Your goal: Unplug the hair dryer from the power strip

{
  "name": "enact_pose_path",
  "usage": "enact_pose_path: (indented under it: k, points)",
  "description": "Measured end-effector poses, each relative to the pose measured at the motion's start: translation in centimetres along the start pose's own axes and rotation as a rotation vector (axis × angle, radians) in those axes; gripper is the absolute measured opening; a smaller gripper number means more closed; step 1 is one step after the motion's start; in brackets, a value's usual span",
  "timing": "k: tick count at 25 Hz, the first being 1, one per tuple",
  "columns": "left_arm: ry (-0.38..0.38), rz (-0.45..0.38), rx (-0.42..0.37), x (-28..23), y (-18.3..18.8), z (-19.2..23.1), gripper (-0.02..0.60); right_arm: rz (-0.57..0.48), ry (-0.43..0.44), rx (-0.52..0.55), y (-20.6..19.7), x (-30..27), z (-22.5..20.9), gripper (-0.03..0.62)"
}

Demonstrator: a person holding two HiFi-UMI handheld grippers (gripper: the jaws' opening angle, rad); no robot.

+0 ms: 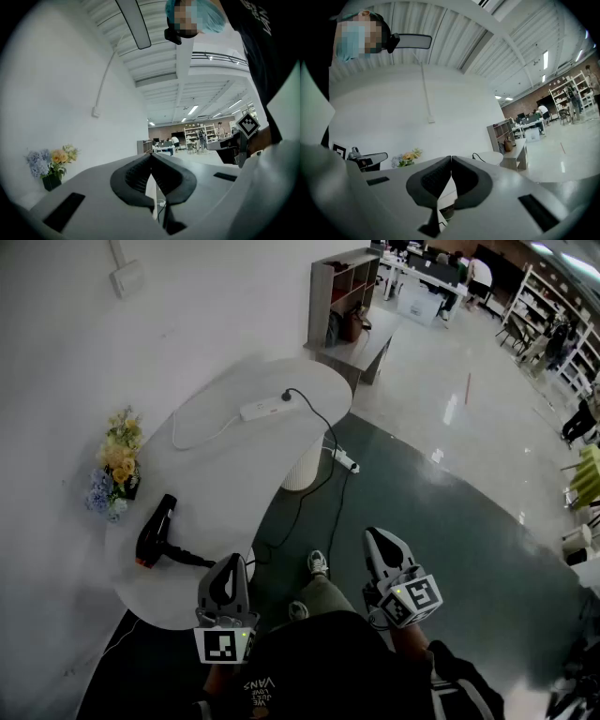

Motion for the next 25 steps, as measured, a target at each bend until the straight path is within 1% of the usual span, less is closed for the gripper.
enact_pose_path:
  k: [5, 8, 12, 16, 20, 23, 25]
  points:
    - [-0.006, 0.022, 0.048, -0.1, -0.7, -0.8, 0.018, -0.001, 0.012, -0.017, -0.3, -0.2, 0.0, 0.043]
    - [-0.014, 0.022, 0.028, -0.6, -1.1, -0.8, 0.018, -0.014, 0.027, -0.045, -0.3, -0.9, 0.1, 0.044]
    - [-0.022, 0.03, 0.037, -2.6, -1.6, -0.6, 0.018, -0.025, 0.05, -0.05, -0.4, -2.8, -0.5, 0.046]
    - [-0.03, 0.037, 0.041, -6.1, -2.1, -0.2, 0.018, -0.012, 0.056, -0.047, -0.3, -5.8, -2.3, 0.046]
    - [-0.038, 0.017, 0.043, -11.1, -1.7, -0.1, 0.018, 0.005, 0.077, -0.026, 0.7, -9.7, -4.7, 0.046]
    - [-0.032, 0.051, 0.038, -15.1, -2.2, 0.5, 0.018, 0.02, 0.082, -0.018, 1.2, -12.8, -7.2, 0.046]
    - [-0.026, 0.06, 0.052, -17.7, -2.4, 0.9, 0.018, 0.038, 0.098, -0.006, 1.4, -14.9, -8.6, 0.046]
Point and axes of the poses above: the fingertips, and each gripper's own axes: x backward along the fingers, z to its left, y out of its top, the point moved 2 cm from there along x, backward along the fingers, and after that the axes turned 2 degrees about -y, right-handed, at the moved point
